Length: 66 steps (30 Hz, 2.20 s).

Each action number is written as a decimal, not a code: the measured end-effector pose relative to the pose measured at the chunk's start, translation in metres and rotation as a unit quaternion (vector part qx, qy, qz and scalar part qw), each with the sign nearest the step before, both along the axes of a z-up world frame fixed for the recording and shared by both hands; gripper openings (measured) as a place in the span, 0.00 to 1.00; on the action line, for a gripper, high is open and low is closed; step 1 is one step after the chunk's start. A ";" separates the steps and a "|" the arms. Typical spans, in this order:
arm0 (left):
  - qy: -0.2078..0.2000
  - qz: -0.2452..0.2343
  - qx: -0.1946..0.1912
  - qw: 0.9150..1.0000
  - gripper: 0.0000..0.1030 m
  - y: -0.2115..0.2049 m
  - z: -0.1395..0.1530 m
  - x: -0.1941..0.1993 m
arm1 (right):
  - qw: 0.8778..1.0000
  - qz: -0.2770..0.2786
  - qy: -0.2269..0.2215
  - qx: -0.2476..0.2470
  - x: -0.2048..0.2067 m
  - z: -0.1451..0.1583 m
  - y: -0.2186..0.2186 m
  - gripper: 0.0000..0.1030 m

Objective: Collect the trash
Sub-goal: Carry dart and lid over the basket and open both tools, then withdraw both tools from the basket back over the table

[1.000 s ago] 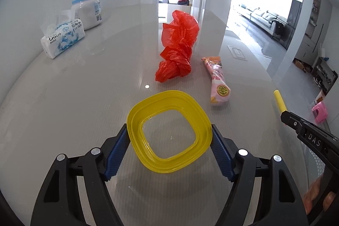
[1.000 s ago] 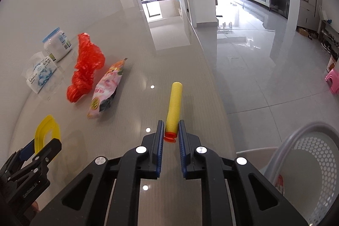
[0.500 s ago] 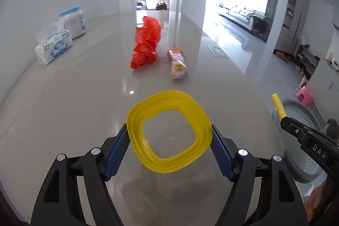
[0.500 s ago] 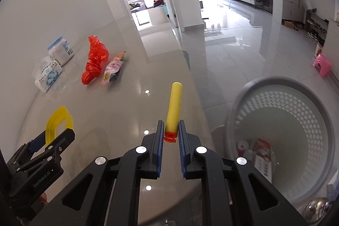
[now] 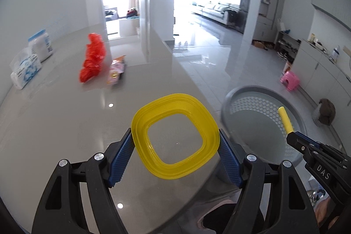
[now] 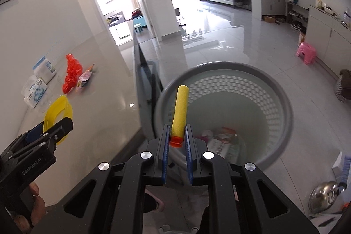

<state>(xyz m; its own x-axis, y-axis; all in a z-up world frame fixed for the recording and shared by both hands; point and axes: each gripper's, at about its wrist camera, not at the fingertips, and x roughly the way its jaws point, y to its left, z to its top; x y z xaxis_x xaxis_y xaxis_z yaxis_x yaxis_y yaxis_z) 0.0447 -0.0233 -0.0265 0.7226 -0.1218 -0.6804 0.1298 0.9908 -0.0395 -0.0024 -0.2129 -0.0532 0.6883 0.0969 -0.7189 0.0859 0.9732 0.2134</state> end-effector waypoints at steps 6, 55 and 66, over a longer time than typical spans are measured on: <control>0.009 -0.045 0.006 0.999 0.70 -0.043 -0.008 0.004 | 0.999 -0.039 0.003 0.002 -0.018 -0.007 -0.042 0.13; 0.067 -0.089 0.023 0.993 0.81 -0.115 -0.043 0.058 | 0.997 -0.065 0.032 0.039 0.016 -0.044 -0.101 0.45; 0.043 -0.066 0.000 0.997 0.82 -0.072 -0.020 0.043 | 0.999 -0.038 0.029 0.024 0.000 -0.030 -0.070 0.50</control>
<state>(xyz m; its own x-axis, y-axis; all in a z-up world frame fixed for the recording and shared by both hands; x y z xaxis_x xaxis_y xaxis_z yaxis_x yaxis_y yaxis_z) 0.0872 -0.0949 -0.0460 0.6399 -0.2115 -0.7388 0.2553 0.9653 -0.0552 -0.0026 -0.2833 -0.0833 0.6527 0.0808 -0.7533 0.1733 0.9520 0.2523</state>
